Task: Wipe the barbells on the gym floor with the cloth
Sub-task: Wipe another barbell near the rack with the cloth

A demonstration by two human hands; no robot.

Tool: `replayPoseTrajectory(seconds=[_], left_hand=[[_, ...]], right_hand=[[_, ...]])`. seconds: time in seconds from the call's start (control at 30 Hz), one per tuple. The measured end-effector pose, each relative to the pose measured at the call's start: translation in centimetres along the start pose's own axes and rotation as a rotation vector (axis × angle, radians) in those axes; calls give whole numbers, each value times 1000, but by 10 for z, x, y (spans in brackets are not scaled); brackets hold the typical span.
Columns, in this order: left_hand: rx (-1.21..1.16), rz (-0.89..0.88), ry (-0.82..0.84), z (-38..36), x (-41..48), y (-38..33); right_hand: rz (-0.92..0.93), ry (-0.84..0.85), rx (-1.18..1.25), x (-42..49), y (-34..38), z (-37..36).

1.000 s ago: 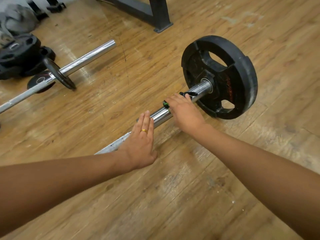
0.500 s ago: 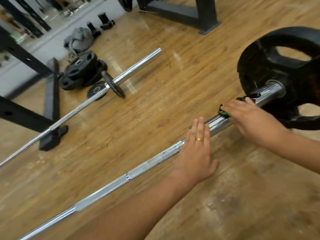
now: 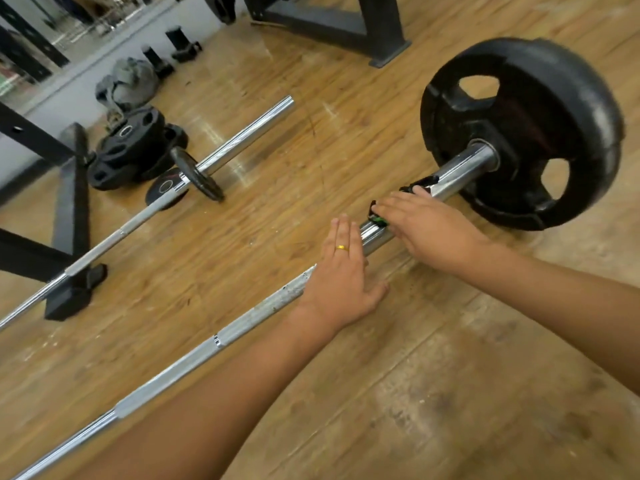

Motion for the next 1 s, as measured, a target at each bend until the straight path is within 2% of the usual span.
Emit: replayPoseTrajectory(seconds=[0.13,0.33,0.5,0.63,0.83,1.0], left_hand=[[180,8,-11,-5,-6,-9],[262,10,-48,-12,0,-6],[217,51,-63,-14,9,0],[185,48,-79,-15,13,8],[142,96,-139,-12,20,4],[199,91,-134,-13,15,0]], right_hand=[[-177,-14,-13,15,-19,2],[-70,63,16,19,-21,4],[-222,5,9,25,-30,8],[-114,83,31,24,-22,8],[-383,0,3,43,-61,18],[-197,143,27,31,-53,19]])
Point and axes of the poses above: each hand's wrist, its own x-axis towards the middle knuckle, its own z-axis out of the back of the hand, y = z × x, the point moved 2 cm from there along x, towards the middle knuckle, and after that the axes turned 8 degrees about -y, right-handed, at the moved point
